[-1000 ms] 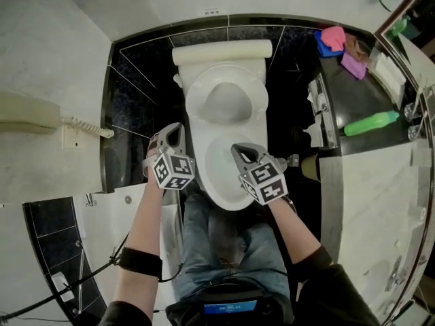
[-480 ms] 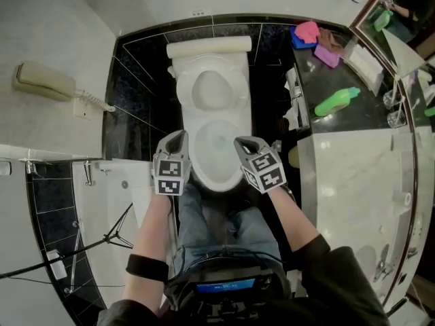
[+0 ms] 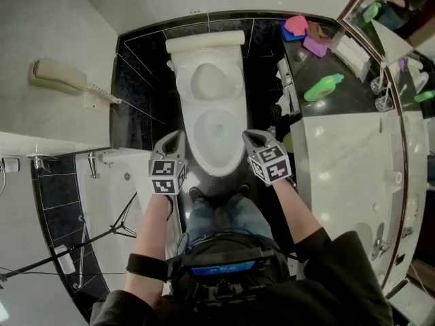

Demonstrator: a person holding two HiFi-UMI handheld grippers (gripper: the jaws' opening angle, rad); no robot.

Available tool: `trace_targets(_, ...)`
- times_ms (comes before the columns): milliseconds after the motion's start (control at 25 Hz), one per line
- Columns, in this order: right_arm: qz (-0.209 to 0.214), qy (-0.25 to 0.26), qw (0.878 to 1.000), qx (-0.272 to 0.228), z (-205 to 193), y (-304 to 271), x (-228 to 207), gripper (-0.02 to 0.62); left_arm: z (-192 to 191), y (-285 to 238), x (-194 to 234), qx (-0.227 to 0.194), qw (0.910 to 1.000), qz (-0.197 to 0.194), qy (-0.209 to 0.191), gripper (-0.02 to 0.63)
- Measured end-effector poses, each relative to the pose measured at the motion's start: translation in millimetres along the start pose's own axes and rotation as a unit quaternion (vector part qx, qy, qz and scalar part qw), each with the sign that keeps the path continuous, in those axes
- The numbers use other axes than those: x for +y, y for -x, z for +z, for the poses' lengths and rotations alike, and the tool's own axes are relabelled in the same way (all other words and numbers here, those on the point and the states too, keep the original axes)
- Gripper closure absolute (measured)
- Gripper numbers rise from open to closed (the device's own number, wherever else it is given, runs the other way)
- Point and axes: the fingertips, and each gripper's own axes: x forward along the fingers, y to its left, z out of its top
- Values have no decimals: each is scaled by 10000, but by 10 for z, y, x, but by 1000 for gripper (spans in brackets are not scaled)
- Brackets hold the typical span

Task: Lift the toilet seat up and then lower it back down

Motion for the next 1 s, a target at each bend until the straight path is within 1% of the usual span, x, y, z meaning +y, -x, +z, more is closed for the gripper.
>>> trace_targets(160, -123, -40, 9999, 48, -19, 34, 91, 589, -34, 94, 46, 27, 9998, -189, -54, 598)
trace_targets(280, -209, -67, 9997, 82, -90, 34, 156, 589, -119, 142, 67, 84, 9996, -276, -2, 598)
trace_targets(480, -215, -148, 9995, 159, -157, 42, 285, 589, -265, 175, 72, 173, 9992, -363, 58, 598)
trace_targets(640, -215, -135, 9995, 196, -219, 38, 305, 589, -296, 184, 78, 159, 9990, -362, 209, 598)
trace_targets(1000, -118, -147, 9992, 353, -295, -14, 355, 589, -398, 197, 0, 263, 9988, -362, 206, 598)
